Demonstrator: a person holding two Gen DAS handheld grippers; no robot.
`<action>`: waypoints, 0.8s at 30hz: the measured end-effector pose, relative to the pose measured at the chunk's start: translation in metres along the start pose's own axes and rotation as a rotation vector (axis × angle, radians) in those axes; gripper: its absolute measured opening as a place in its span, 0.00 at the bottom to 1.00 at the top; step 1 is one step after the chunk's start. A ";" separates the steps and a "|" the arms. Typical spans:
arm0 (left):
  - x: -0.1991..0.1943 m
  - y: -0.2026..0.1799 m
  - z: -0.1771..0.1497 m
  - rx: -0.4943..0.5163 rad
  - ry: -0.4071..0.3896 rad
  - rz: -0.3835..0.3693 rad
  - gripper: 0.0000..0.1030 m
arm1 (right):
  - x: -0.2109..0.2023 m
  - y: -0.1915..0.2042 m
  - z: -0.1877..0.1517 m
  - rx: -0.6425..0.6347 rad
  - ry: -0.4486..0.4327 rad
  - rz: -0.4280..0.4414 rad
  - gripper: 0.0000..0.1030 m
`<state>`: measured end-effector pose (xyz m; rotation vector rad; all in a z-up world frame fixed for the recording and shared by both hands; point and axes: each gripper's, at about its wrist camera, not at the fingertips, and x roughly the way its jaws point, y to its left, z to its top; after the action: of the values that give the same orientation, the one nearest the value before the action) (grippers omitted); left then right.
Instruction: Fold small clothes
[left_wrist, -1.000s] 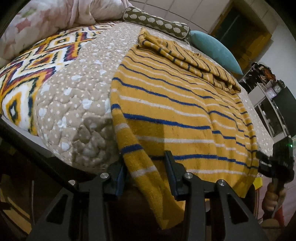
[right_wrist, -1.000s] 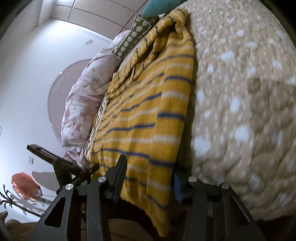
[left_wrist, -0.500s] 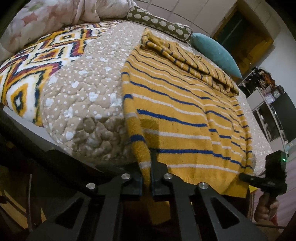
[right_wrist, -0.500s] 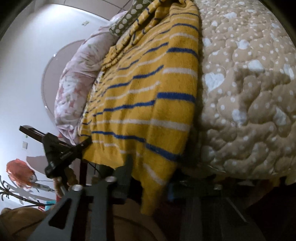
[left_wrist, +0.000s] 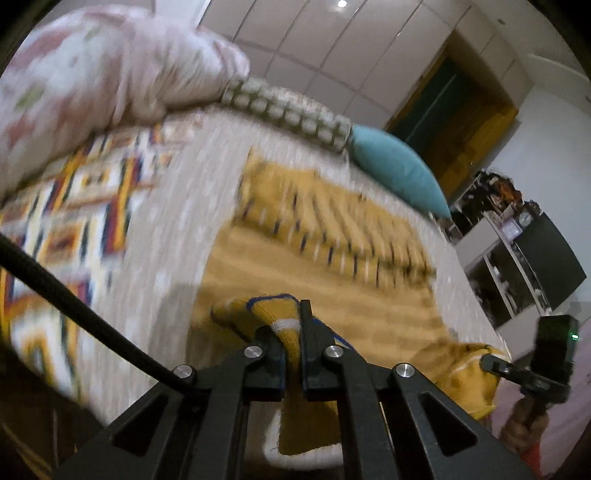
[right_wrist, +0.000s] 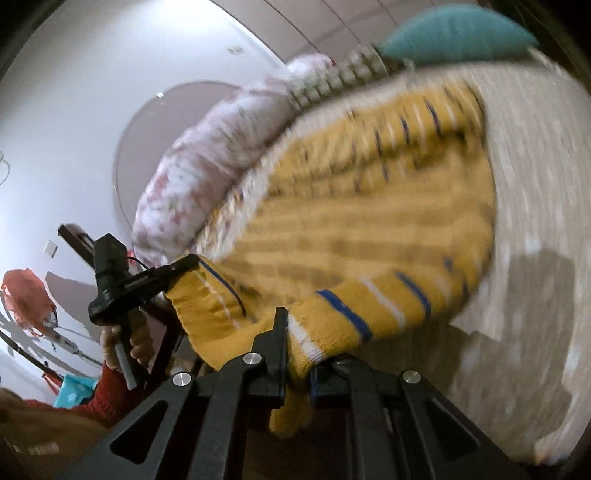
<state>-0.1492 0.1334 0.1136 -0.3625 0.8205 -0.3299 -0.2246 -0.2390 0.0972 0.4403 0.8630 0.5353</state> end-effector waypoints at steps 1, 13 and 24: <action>0.012 -0.004 0.021 0.003 -0.017 0.011 0.04 | 0.001 0.004 0.017 -0.029 -0.030 -0.030 0.09; 0.160 -0.015 0.147 -0.043 0.080 0.164 0.04 | 0.059 -0.061 0.164 0.126 -0.153 -0.216 0.09; 0.217 0.002 0.174 -0.118 0.136 0.121 0.06 | 0.101 -0.158 0.195 0.432 -0.126 -0.136 0.18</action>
<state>0.1213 0.0769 0.0820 -0.4021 0.9933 -0.1952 0.0269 -0.3304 0.0612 0.7945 0.8796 0.1898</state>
